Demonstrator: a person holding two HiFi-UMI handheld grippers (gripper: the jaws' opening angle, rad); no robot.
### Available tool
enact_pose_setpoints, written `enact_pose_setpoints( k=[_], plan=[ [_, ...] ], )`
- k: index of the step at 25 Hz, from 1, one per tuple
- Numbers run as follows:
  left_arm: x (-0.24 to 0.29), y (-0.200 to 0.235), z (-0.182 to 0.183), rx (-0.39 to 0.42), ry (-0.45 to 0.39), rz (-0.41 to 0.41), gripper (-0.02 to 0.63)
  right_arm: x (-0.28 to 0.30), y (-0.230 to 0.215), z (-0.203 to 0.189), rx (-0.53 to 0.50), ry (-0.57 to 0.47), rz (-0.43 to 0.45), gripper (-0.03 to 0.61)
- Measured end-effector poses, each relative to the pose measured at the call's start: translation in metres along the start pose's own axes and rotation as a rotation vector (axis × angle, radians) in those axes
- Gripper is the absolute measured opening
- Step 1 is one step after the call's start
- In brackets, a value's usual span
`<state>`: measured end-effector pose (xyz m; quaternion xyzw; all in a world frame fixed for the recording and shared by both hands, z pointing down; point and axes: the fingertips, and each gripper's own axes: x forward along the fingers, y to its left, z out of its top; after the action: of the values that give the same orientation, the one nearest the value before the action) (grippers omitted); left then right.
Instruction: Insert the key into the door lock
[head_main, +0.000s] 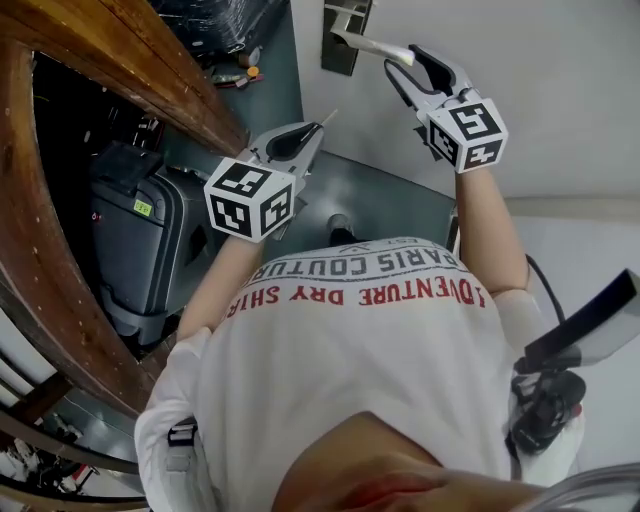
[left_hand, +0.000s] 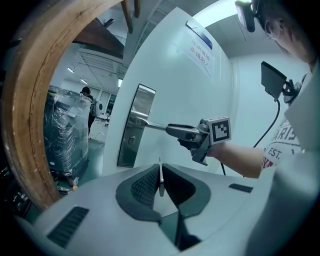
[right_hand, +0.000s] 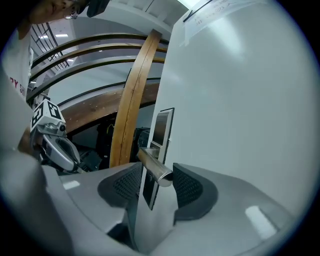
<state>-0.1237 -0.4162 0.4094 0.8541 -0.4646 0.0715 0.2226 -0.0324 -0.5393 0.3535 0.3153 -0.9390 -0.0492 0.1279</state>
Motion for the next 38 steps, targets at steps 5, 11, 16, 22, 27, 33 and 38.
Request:
enact_pose_setpoints(
  k=[5,11,16,22,27,33,38],
  plan=[
    [0.004,-0.001,-0.003,-0.038,-0.009,-0.022,0.023,-0.001,-0.002,0.001,0.0,-0.01,0.008,0.161],
    [0.016,0.006,-0.004,-0.211,-0.052,-0.07,0.023,-0.002,0.0,0.002,0.0,-0.024,0.009,0.158],
    [0.027,0.01,0.013,-0.394,-0.162,-0.123,0.023,-0.003,0.0,0.003,0.002,-0.025,0.005,0.158],
    [0.046,0.024,0.034,-0.627,-0.296,-0.174,0.023,-0.003,0.001,0.002,0.02,-0.034,-0.007,0.158],
    [0.065,0.042,0.037,-0.823,-0.385,-0.201,0.023,-0.004,0.003,0.002,0.021,-0.031,-0.011,0.158],
    [0.087,0.066,0.032,-0.938,-0.443,-0.16,0.023,-0.002,0.002,0.002,0.026,-0.035,-0.014,0.158],
    [0.098,0.073,0.029,-1.034,-0.459,-0.183,0.023,-0.005,0.005,0.004,0.029,-0.039,-0.022,0.158]
  ],
)
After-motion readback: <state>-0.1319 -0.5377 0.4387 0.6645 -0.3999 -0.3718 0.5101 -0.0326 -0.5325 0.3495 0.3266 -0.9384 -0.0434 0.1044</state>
